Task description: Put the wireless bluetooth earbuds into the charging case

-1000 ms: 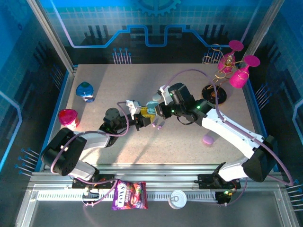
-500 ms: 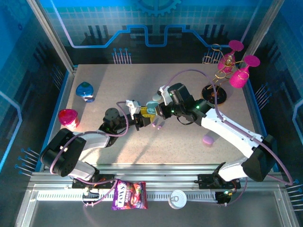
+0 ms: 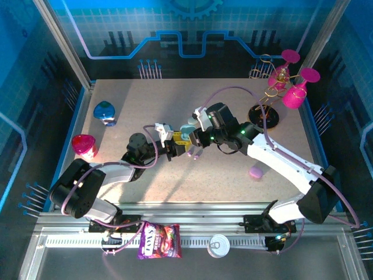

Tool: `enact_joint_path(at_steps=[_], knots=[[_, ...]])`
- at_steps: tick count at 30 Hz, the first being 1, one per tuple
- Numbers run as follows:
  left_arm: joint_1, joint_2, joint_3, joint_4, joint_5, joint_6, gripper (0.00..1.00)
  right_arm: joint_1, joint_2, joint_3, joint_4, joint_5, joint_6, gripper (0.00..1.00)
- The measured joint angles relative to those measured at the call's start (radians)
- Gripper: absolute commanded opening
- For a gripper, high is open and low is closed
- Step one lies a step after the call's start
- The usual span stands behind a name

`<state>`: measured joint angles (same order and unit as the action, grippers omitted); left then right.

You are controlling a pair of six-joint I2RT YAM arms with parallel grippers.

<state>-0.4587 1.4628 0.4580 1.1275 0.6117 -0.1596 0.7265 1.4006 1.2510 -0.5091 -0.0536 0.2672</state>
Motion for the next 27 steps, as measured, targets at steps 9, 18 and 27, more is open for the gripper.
enact_joint_path(at_steps=[9, 18, 27], knots=[[0.000, 0.001, 0.000, 0.045, 0.023, -0.014, 0.32, 0.000, -0.030, 0.000, 0.010, -0.004, 0.005, 0.51], [0.000, 0.000, 0.000, 0.084, 0.086, -0.006, 0.32, -0.066, -0.138, -0.025, 0.117, -0.040, 0.117, 0.74], [0.000, -0.002, -0.002, 0.100, 0.120, 0.004, 0.32, -0.158, 0.037, 0.126, 0.023, -0.130, 0.177, 0.74]])
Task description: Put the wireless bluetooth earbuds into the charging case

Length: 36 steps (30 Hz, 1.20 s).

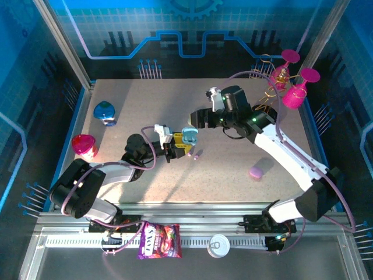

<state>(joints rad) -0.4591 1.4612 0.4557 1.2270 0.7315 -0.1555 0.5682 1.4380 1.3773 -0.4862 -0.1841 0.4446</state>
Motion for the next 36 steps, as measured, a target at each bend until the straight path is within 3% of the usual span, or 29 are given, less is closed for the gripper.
enact_joint_path(at_steps=[7, 15, 19, 26, 30, 36], knots=[[0.000, -0.008, -0.002, 0.012, -0.003, 0.000, 0.32, 0.000, 0.006, -0.018, -0.044, -0.046, -0.004, 0.74], [0.000, -0.008, -0.003, 0.010, -0.032, 0.000, 0.32, 0.005, -0.095, -0.119, -0.046, -0.087, -0.014, 0.74], [-0.001, -0.008, -0.003, 0.016, -0.039, 0.000, 0.32, -0.004, -0.153, -0.182, -0.002, -0.119, 0.058, 0.75], [-0.004, -0.012, -0.003, 0.044, -0.075, 0.005, 0.32, -0.046, -0.270, -0.447, 0.308, -0.293, 0.414, 0.73], [-0.015, -0.014, -0.003, 0.048, -0.084, 0.008, 0.32, -0.046, -0.257, -0.586, 0.568, -0.394, 0.644, 0.72], [-0.034, -0.018, -0.003, 0.058, -0.092, 0.012, 0.32, -0.039, -0.205, -0.646, 0.869, -0.466, 0.870, 0.68]])
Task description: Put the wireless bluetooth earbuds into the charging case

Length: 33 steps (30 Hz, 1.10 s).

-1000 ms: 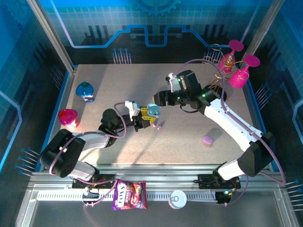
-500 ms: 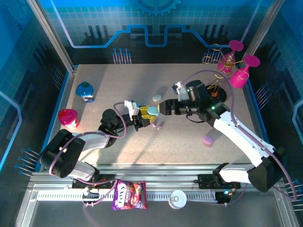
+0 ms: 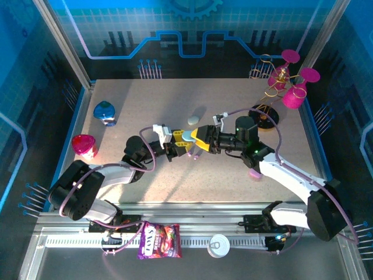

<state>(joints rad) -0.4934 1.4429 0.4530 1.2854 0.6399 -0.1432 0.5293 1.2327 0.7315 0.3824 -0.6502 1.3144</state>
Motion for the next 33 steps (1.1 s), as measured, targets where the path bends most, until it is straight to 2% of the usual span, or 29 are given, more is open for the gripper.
enact_joint_path(at_steps=[3, 6, 12, 14, 17, 20, 22, 28, 33], knots=[[-0.006, -0.011, 0.000, 0.000, -0.003, 0.011, 0.32, 0.000, 0.013, -0.016, 0.100, -0.015, 0.068, 0.58], [-0.008, -0.030, 0.000, -0.001, -0.008, 0.019, 0.32, 0.000, 0.027, -0.027, 0.162, -0.020, 0.116, 0.41], [-0.008, -0.042, 0.000, -0.001, -0.016, 0.037, 0.33, 0.000, 0.035, -0.032, 0.201, -0.022, 0.156, 0.19], [-0.008, -0.042, 0.000, 0.000, -0.019, 0.040, 0.42, -0.001, 0.035, -0.032, 0.203, -0.020, 0.160, 0.17], [-0.010, -0.043, 0.000, -0.004, -0.024, 0.050, 0.69, -0.002, 0.035, -0.036, 0.204, -0.020, 0.158, 0.16], [-0.013, -0.043, 0.000, -0.021, -0.040, 0.063, 0.89, -0.020, 0.035, -0.052, 0.203, -0.015, 0.148, 0.16], [-0.013, -0.043, 0.000, -0.038, -0.058, 0.072, 0.99, -0.045, 0.035, -0.065, 0.194, -0.008, 0.132, 0.15], [-0.013, -0.069, -0.032, -0.126, -0.122, 0.111, 0.99, -0.135, 0.060, -0.094, 0.126, 0.060, 0.017, 0.15], [-0.013, -0.122, -0.064, -0.254, -0.190, 0.148, 0.99, -0.158, 0.150, -0.087, 0.029, 0.227, -0.152, 0.13]])
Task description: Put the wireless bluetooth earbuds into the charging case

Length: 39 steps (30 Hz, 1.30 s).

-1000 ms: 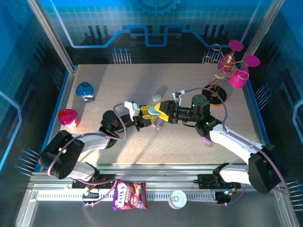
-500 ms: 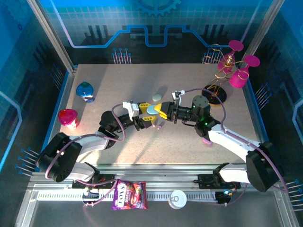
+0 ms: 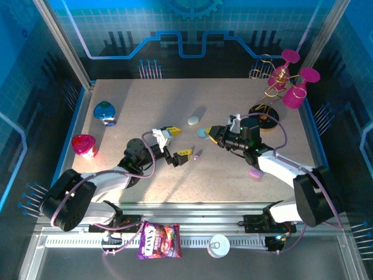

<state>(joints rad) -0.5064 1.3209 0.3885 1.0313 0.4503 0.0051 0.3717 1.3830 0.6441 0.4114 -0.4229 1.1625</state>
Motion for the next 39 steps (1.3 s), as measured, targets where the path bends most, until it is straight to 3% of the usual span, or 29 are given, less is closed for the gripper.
enact_joint_path(at_steps=[5, 18, 30, 38, 39], knots=[[-0.004, -0.063, -0.019, -0.154, -0.069, 0.053, 0.99, 0.000, 0.183, 0.062, -0.013, 0.140, -0.115, 0.14], [-0.022, -0.096, -0.032, -0.335, -0.167, 0.103, 0.99, -0.002, 0.563, 0.370, -0.022, 0.289, -0.219, 0.17], [-0.030, -0.096, -0.032, -0.350, -0.166, 0.107, 0.99, -0.006, 0.587, 0.399, -0.084, 0.358, -0.310, 0.65], [-0.061, -0.047, -0.018, -0.330, -0.117, 0.133, 0.99, -0.006, 0.233, 0.198, -0.259, 0.515, -0.462, 1.00], [-0.065, -0.038, -0.013, -0.326, -0.111, 0.135, 0.99, -0.006, 0.179, 0.170, -0.294, 0.544, -0.483, 1.00]])
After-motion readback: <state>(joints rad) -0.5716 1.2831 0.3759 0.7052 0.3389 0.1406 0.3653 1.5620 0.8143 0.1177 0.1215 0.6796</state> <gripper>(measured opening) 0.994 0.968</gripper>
